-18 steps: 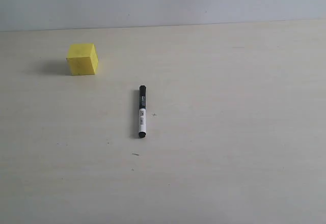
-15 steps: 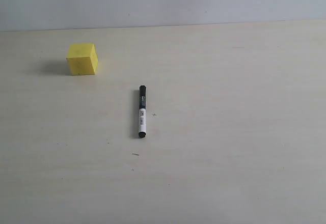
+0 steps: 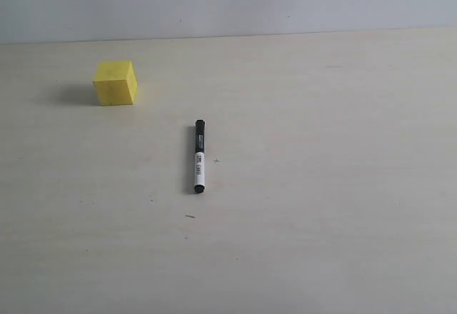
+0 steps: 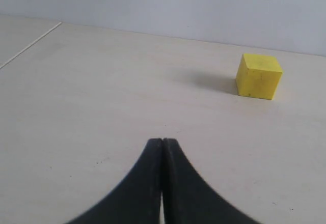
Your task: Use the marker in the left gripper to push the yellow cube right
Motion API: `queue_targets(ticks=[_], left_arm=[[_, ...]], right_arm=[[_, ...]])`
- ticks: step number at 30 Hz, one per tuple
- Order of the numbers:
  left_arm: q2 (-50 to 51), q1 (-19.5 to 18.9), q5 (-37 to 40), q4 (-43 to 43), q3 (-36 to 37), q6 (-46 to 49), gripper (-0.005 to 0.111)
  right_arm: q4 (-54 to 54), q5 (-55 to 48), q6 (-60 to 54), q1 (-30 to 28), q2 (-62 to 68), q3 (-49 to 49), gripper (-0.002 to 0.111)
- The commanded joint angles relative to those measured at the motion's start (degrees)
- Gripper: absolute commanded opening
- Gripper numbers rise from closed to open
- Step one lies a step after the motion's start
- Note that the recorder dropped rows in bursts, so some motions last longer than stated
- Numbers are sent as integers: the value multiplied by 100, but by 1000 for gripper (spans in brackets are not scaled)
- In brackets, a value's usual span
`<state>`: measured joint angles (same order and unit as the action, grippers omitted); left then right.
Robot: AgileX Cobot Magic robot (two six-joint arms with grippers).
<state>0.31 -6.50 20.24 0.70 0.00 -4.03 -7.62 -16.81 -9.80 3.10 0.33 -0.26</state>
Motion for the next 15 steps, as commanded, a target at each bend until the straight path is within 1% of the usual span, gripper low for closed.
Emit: queue_targets(ticks=[1, 2, 3, 5, 6, 9, 10, 11, 13, 14, 15], left_arm=[[-31, 36, -702, -526, 0, -353, 0], [-31, 36, -838, -877, 0, -587, 0], [-31, 36, -1065, -1055, 0, -633, 0], [-31, 36, -1563, -1175, 0, -744, 0], [-31, 36, -1819, -1422, 0, -968, 0], [-31, 36, -2113, -1629, 0, -1147, 0], [-31, 36, -2329, -1706, 0, -1144, 0], [-31, 36, -2510, -1959, 0, -1186, 0], [-31, 36, -2875, -2353, 0, -1686, 0], [-31, 36, -3172, -2485, 0, -2145, 0], [-31, 36, -3510, -2443, 0, -2607, 0]], right_arm=[[7, 22, -14, 22, -33, 26, 0], [7, 22, -14, 22, -33, 26, 0], [7, 22, -14, 22, -33, 26, 0], [7, 22, -14, 22, -33, 26, 0], [7, 22, -14, 22, -33, 26, 0], [7, 22, -14, 22, -33, 26, 0], [7, 22, -14, 22, -33, 26, 0], [7, 22, -14, 22, -33, 26, 0], [7, 22, -14, 22, -33, 26, 0], [7, 22, -14, 22, -33, 26, 0], [7, 22, -14, 22, -33, 26, 0]])
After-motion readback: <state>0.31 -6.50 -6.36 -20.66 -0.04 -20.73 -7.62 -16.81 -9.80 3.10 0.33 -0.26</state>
